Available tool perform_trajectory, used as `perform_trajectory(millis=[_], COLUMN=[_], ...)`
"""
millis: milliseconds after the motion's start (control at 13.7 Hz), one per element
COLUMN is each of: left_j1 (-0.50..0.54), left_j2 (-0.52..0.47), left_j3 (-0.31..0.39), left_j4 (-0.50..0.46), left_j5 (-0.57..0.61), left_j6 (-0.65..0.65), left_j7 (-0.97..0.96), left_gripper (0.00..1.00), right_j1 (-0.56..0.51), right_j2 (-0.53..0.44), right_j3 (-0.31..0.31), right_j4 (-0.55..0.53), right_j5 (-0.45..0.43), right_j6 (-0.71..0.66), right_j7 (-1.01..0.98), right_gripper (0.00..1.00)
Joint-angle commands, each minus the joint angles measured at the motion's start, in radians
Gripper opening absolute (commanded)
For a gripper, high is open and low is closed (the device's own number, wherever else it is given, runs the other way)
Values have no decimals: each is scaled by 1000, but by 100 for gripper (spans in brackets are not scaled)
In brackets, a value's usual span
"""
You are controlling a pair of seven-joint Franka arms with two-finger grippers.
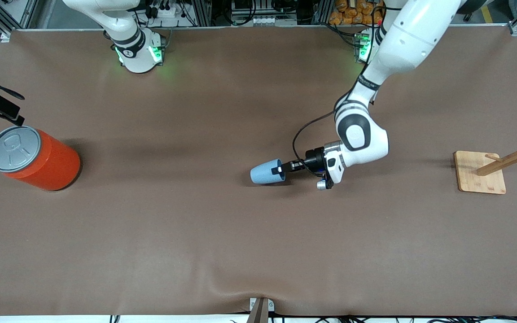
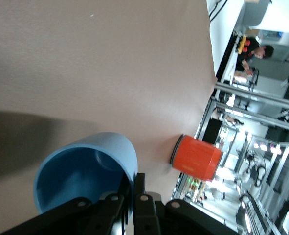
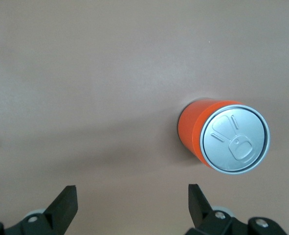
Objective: Flip cup
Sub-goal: 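Lift the blue cup with the left gripper and rotate it rim up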
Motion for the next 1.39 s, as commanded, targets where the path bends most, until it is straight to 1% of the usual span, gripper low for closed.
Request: perform_trajectory(millis=[0, 73, 219, 365, 438, 510, 583, 729, 802, 875, 1021, 1167, 1312], left_j1=[-54, -80, -117, -147, -152, -160, -170, -175, -177, -177, -177, -206, -233], left_j2=[-64, -68, -70, -70, -71, -72, -75, -73, -72, -67, -41, 6, 27], left_j3=[7, 7, 9, 14, 14, 14, 15, 11, 10, 9, 9, 7, 15], left_j4=[-14, 1, 20, 21, 21, 23, 23, 32, 47, 82, 185, 283, 300], left_j5=[84, 139, 286, 438, 519, 617, 740, 1017, 1154, 1275, 1467, 1573, 1630], left_j6=[120, 177, 246, 286, 287, 287, 287, 268, 226, 137, -59, -202, -229], left_j7=[-173, -262, -443, -600, -674, -761, -877, -1109, -1218, -1305, -1418, -1476, -1493], left_gripper=[0, 0, 0, 0, 0, 0, 0, 0, 0, 0, 0, 0, 0], right_j1=[4, 0, -8, -4, 3, 4, 6, 18, 21, 18, 4, 6, 9], right_j2=[16, 16, 16, 19, 21, 21, 21, 21, 21, 21, 16, 15, 13], right_j3=[5, 5, 5, 5, 5, 5, 7, 7, 7, 7, -1, -2, -1], right_j4=[32, 32, 32, 31, 31, 32, 35, 43, 43, 43, 43, 43, 43], right_j5=[-16, -17, -9, -8, -11, -12, -11, 4, 12, 30, 101, 112, 112], right_j6=[-3, -2, 11, 17, 18, 17, 18, 18, 18, 18, 6, 4, 4], right_j7=[18, 18, 18, 18, 18, 18, 18, 20, 21, 21, 20, 20, 18], right_gripper=[100, 100, 100, 100, 100, 100, 100, 100, 100, 100, 100, 100, 100])
